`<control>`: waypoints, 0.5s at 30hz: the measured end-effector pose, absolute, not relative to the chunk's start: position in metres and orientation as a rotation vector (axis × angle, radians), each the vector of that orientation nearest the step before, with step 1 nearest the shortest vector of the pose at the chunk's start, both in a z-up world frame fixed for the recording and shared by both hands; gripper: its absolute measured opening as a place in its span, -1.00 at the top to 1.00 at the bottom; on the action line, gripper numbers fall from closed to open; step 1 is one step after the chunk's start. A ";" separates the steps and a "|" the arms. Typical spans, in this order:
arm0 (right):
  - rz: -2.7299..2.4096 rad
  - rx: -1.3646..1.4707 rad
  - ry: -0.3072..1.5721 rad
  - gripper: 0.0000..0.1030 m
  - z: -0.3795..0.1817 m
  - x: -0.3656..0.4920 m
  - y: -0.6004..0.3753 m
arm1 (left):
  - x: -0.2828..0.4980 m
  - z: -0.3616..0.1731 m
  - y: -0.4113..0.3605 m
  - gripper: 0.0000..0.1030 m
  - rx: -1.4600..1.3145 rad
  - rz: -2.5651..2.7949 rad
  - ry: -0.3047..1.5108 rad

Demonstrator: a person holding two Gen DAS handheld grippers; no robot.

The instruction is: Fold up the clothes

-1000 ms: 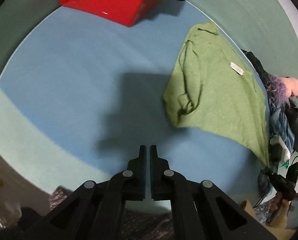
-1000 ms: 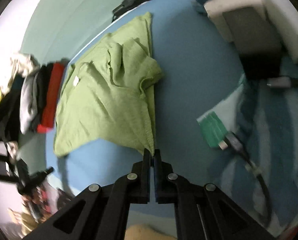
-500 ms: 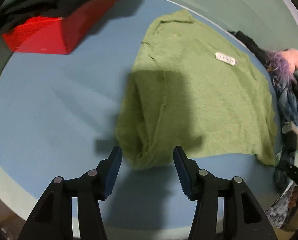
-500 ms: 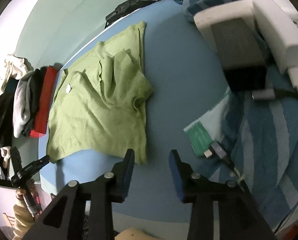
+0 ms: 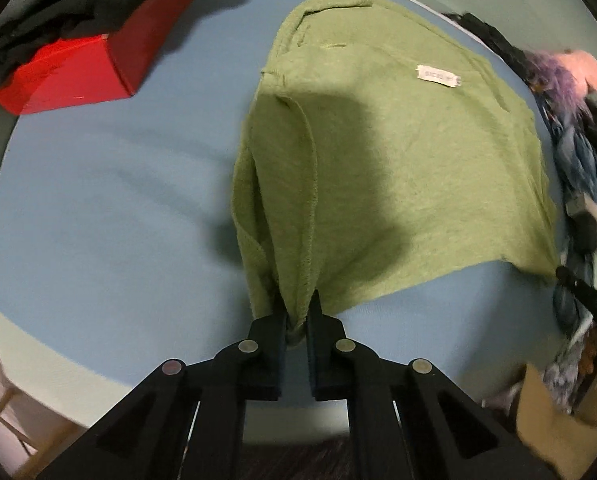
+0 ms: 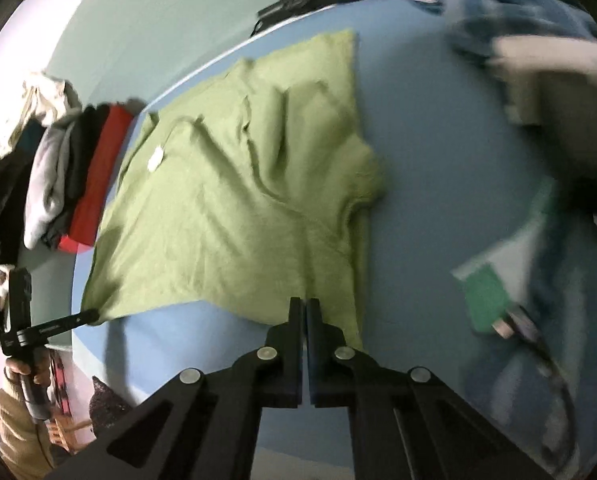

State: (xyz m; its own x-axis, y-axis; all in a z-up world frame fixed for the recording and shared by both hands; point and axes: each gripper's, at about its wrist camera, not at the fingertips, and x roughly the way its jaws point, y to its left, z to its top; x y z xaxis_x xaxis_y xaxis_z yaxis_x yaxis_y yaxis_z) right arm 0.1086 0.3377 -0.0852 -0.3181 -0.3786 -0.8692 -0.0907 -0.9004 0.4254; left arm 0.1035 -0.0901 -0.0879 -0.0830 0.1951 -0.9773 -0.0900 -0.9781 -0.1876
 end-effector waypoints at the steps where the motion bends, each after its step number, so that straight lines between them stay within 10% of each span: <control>1: -2.316 1.735 -0.621 0.99 -0.086 0.117 0.342 | 0.109 -0.087 -0.092 0.84 -1.993 2.147 -0.088; 11: -2.033 1.988 -0.663 0.96 -0.132 0.201 0.347 | 0.146 -0.132 -0.116 0.72 -2.164 1.986 -0.082; 13: -2.046 1.971 -0.632 0.76 -0.124 0.193 0.348 | 0.140 -0.125 -0.117 0.51 -2.164 1.986 -0.071; 15: -2.114 1.934 -0.570 0.10 -0.101 0.175 0.350 | 0.135 -0.110 -0.117 0.00 -2.166 2.033 0.050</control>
State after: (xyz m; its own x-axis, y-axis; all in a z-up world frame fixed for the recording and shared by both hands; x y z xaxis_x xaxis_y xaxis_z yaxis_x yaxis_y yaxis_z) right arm 0.1752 0.3496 -0.1012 -0.1098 -0.4138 -0.9037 -0.0968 -0.9004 0.4241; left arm 0.1352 -0.1175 -0.1096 0.0696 0.0920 -0.9933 -0.1408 -0.9849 -0.1011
